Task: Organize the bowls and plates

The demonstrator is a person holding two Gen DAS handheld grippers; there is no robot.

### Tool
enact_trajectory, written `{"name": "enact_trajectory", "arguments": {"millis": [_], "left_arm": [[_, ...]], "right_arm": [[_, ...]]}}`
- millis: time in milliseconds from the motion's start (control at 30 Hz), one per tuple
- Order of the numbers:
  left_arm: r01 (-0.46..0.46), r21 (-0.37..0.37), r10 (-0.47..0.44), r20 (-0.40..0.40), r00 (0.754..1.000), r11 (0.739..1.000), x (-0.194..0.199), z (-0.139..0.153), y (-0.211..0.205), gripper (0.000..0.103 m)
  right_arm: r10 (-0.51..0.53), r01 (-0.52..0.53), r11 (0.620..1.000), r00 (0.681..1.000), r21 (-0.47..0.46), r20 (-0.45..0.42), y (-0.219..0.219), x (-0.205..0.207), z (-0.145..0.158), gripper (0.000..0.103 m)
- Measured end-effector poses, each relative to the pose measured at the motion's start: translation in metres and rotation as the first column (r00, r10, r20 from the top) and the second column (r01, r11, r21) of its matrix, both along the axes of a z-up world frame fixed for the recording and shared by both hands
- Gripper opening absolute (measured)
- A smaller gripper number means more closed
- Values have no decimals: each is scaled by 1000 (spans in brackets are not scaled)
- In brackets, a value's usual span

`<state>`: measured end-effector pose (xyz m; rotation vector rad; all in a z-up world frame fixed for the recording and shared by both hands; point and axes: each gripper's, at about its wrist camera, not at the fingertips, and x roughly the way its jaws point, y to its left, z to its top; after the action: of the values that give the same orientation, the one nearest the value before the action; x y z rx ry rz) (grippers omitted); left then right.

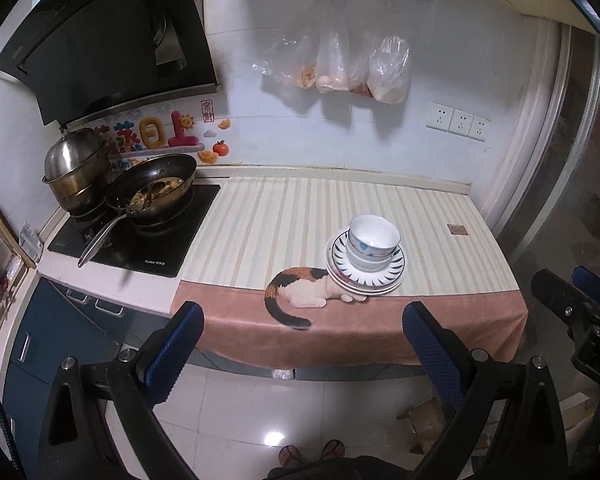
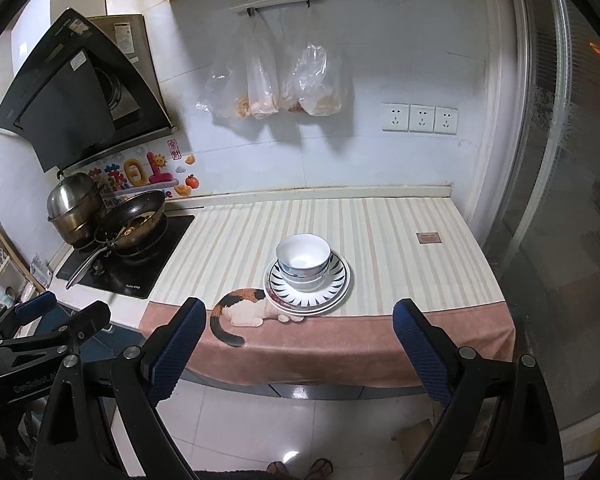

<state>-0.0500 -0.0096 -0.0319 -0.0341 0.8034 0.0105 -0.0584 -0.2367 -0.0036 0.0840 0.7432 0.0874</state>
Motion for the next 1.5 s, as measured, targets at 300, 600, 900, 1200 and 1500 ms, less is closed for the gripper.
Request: {"name": "enact_trajectory", "arguments": {"millis": [300,600,900,1200,1500], "left_arm": [[5,1,-5,-10,1000,1000,-6,-3,7,102],[2,-1,-2,-5,1000,1000,-8,-2,14,102],[3,-6,-3,-1,1000,1000,-6,0,20,102],[0,-10,0,4,1000,1000,-5,3,14,102],[-5,-9,5,6,1000,1000,-5,4,10,102]], "right_arm": [[-7,6,1000,1000,-2,-8,6,-10,-3,97],[-3,2,1000,1000,-5,-7,8,-10,-4,97],[0,0,1000,1000,-12,-10,16,-8,-3,97],[-6,6,1000,1000,-18,-5,19,-3,-4,97],[-11,11,1000,1000,-15,3,18,-3,-5,97]]}}
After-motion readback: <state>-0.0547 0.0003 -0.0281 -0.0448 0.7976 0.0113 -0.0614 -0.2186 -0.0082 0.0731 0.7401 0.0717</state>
